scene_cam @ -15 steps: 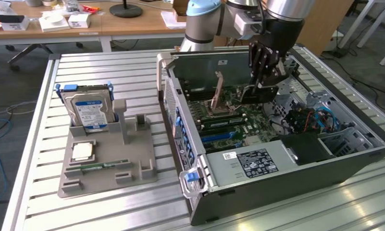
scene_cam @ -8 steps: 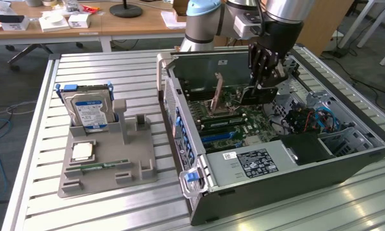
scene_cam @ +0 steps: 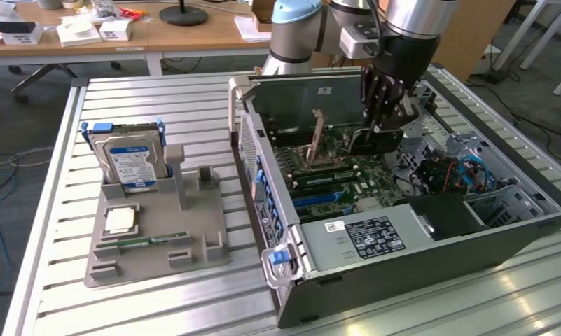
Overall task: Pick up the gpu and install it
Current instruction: 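Insert the gpu into the slot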
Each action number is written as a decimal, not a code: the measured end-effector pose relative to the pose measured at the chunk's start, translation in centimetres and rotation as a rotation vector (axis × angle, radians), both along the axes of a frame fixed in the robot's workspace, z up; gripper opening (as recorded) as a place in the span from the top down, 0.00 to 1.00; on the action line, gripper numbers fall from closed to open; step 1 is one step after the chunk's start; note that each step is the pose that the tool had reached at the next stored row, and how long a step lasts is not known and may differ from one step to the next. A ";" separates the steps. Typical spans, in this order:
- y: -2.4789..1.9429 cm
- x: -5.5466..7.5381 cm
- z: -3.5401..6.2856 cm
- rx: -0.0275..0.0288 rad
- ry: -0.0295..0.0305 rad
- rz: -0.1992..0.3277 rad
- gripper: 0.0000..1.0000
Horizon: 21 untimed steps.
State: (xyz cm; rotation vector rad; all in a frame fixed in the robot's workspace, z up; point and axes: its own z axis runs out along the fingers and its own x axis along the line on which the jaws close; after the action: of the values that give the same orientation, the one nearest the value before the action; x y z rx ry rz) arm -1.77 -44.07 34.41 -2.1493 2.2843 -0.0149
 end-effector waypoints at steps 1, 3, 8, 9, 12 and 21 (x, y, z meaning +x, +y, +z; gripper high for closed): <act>0.00 0.0 -0.05 0.0000 0.0000 0.000 0.75; 0.00 0.0 -0.16 0.0000 -0.0001 0.000 0.75; 0.00 0.0 -0.49 0.0000 -0.0001 0.000 0.75; 0.00 0.0 -0.56 0.0001 -0.0001 0.000 0.75; 0.00 0.0 -0.78 0.0001 -0.0001 0.000 0.75; 0.00 0.0 -1.37 0.0000 -0.0001 0.000 0.75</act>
State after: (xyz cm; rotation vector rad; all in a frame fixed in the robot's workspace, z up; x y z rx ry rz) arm -1.77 -44.07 33.05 -2.1492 2.2843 -0.0150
